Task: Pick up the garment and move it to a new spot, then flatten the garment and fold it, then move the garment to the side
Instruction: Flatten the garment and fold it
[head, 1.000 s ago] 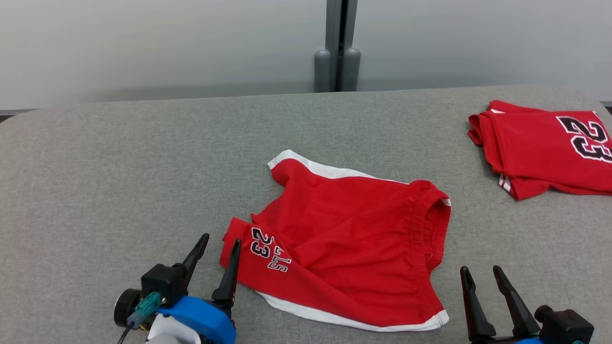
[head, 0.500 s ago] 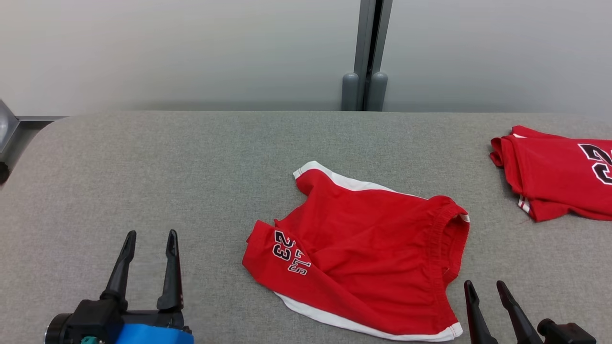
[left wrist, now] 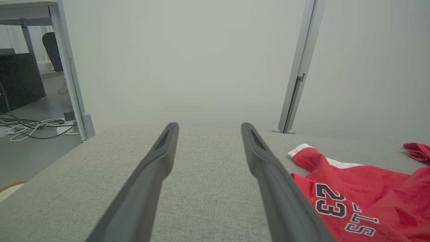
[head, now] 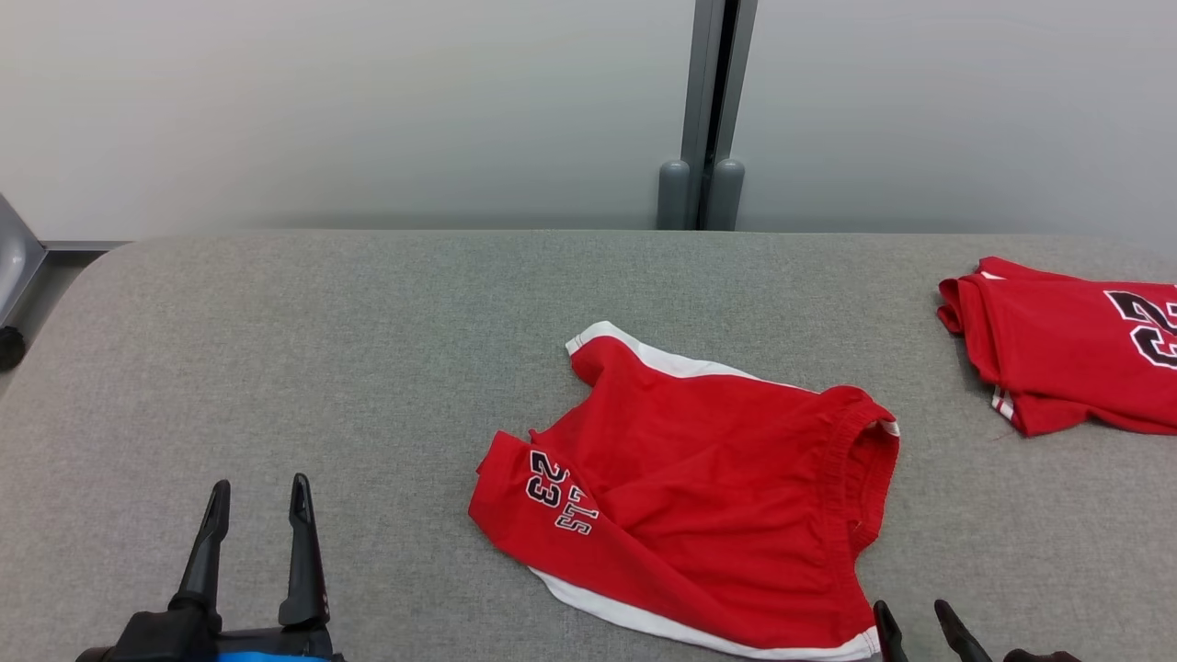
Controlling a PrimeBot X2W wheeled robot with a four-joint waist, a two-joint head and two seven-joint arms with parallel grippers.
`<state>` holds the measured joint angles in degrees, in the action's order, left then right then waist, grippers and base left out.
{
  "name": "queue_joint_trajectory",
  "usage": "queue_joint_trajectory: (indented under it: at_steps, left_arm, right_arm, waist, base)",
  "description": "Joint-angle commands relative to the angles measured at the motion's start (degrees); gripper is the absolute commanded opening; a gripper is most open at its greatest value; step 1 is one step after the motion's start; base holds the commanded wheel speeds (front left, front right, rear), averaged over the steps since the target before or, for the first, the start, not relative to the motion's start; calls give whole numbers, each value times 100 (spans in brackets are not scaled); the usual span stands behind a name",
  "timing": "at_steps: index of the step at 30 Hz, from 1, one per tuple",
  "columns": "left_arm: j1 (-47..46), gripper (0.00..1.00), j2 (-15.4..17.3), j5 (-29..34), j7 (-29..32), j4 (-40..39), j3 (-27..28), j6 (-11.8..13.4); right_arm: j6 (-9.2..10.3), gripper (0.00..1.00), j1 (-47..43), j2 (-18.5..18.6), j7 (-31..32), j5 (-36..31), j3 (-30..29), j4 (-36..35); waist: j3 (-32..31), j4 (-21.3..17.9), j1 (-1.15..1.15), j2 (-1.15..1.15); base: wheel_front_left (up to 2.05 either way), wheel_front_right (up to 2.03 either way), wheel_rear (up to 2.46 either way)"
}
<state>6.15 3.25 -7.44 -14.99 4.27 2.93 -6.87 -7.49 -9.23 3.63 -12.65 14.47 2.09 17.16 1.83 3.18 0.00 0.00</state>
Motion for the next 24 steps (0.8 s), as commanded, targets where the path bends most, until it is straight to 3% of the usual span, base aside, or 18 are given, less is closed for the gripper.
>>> queue_joint_trajectory:
  at_steps: [1, 15, 16, 17, 24]
  left_arm:
    - [33, 100, -7, 55, -25, 15, 22, -24]
    - [-53, 100, -33, 129, -26, 92, 31, -68]
    - [-54, 100, -35, 130, -26, 103, 28, -70]
    - [-54, 100, -36, 132, -26, 108, 21, -71]
    - [-34, 100, -40, 89, -26, 151, -16, -72]
  right_arm:
    - [-3, 100, 124, 28, 41, -53, 42, 43]
    - [-3, 100, 612, -17, 757, -305, 220, 1031]
    - [-3, 44, 653, -25, 733, -258, 239, 1088]
    - [-3, 0, 685, -28, 683, -228, 258, 1123]
    - [-2, 0, 654, 96, 347, -4, -34, 1214]
  waist:
    - [9, 8, 0, 0]
    - [88, 91, 0, 0]
    - [94, 89, 0, 0]
    - [98, 85, 0, 0]
    - [87, 20, 0, 0]
  base:
    - [0, 0, 0]
    - [0, 0, 0]
    - [0, 0, 0]
    - [0, 0, 0]
    - [0, 0, 0]
